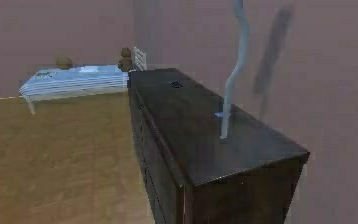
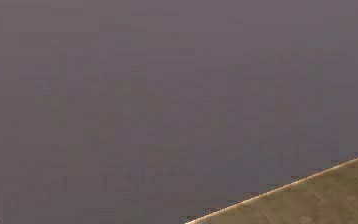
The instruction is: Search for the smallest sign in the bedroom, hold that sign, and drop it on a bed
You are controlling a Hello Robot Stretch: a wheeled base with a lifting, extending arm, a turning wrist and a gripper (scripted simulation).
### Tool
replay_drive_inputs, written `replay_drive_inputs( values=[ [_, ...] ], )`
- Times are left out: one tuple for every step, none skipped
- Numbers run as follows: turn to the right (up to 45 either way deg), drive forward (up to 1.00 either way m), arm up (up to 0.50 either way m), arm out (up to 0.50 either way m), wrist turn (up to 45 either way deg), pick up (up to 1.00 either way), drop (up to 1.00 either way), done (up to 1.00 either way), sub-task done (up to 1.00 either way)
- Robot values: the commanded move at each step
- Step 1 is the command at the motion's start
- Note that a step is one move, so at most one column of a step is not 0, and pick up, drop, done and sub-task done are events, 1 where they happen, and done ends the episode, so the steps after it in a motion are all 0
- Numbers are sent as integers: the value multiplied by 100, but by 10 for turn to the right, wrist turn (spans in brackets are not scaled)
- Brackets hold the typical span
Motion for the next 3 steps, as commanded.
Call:
replay_drive_inputs(
  values=[
    [-450, 0, 0, 0, 0, 0, 0, 0, 0],
    [-450, 0, 0, 0, 0, 0, 0, 0, 0],
    [-270, 0, 0, 0, 0, 0, 0, 0, 0]
  ],
)
